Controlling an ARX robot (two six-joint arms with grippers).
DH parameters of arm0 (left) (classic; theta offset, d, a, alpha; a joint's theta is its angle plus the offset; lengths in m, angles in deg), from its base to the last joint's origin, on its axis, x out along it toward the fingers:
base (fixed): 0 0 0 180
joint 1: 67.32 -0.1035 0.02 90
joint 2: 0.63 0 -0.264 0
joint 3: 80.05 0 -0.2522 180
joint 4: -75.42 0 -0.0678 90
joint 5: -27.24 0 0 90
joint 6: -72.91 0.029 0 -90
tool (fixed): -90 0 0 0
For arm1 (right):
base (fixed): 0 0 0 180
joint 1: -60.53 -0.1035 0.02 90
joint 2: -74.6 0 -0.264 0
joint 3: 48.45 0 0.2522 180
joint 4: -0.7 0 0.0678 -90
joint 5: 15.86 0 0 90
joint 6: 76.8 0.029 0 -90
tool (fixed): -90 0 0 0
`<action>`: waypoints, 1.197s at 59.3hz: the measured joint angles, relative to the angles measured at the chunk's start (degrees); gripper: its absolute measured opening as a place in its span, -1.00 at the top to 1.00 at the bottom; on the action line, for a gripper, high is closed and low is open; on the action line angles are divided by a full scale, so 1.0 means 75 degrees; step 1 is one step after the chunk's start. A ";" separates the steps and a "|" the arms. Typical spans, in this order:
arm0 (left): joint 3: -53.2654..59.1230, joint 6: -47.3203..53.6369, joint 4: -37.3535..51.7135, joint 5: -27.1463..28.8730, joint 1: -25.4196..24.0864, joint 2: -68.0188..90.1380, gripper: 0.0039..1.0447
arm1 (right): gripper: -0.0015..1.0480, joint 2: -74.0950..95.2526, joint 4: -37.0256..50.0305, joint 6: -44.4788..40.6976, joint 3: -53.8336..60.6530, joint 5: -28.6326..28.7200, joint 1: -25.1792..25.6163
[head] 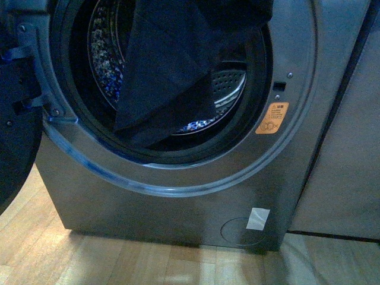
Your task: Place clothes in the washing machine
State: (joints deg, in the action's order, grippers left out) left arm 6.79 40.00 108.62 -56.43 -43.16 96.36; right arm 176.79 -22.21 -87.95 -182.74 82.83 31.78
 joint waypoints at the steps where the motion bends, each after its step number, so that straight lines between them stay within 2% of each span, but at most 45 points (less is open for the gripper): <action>1: 0.0003 -0.0003 0.0000 0.0006 -0.0015 0.0000 -0.10 | -0.03 0.0000 0.0000 0.0003 0.0000 0.0000 -0.0003; 13: 0.0312 0.0015 0.0090 0.0012 -0.0254 -0.0003 0.46 | -0.60 0.0000 0.0000 0.0000 0.0000 0.0009 -0.0017; 20: 0.0729 0.0009 0.0210 -0.0006 -0.0408 -0.0038 0.72 | -0.89 0.0000 0.0000 0.0009 0.0000 0.0006 -0.0017; 23: 0.1040 -0.0023 0.0315 -0.0026 -0.0522 -0.0093 0.76 | -0.85 0.0003 0.0000 0.0026 0.0000 0.0006 -0.0017; 42: 0.2308 -0.0085 0.0915 -0.0254 -0.0731 -0.0723 0.77 | -0.86 0.0000 0.0003 0.0055 0.0000 0.0020 -0.0020; 45: 0.2492 -0.0055 0.0985 -0.0323 -0.0743 -0.0822 0.77 | -0.86 -0.0041 0.0694 0.0050 0.0286 -0.0595 -0.0090; 49: 0.2748 -0.0003 0.1116 -0.0440 -0.0749 -0.0950 0.77 | -0.86 -0.0146 0.2328 -0.0064 0.0950 -0.1967 -0.0157; 53: 0.3025 0.0087 0.1244 -0.0554 -0.0749 -0.1029 0.78 | -0.86 -0.0411 0.3593 -0.0224 0.1786 -0.2836 -0.0195; 62: 0.3491 0.0286 0.1478 -0.0644 -0.0790 -0.0968 0.78 | -0.86 -0.1539 0.5342 -0.0446 0.4121 -0.3896 -0.0163; 71: 0.3660 0.0382 0.1699 -0.0647 -0.0813 -0.0682 0.78 | -0.86 -0.2844 0.5794 0.0224 0.6315 -0.4360 0.0087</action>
State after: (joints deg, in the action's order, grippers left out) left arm 34.25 42.87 121.36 -61.29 -49.25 91.25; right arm 155.46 21.24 -86.27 -135.38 50.13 32.44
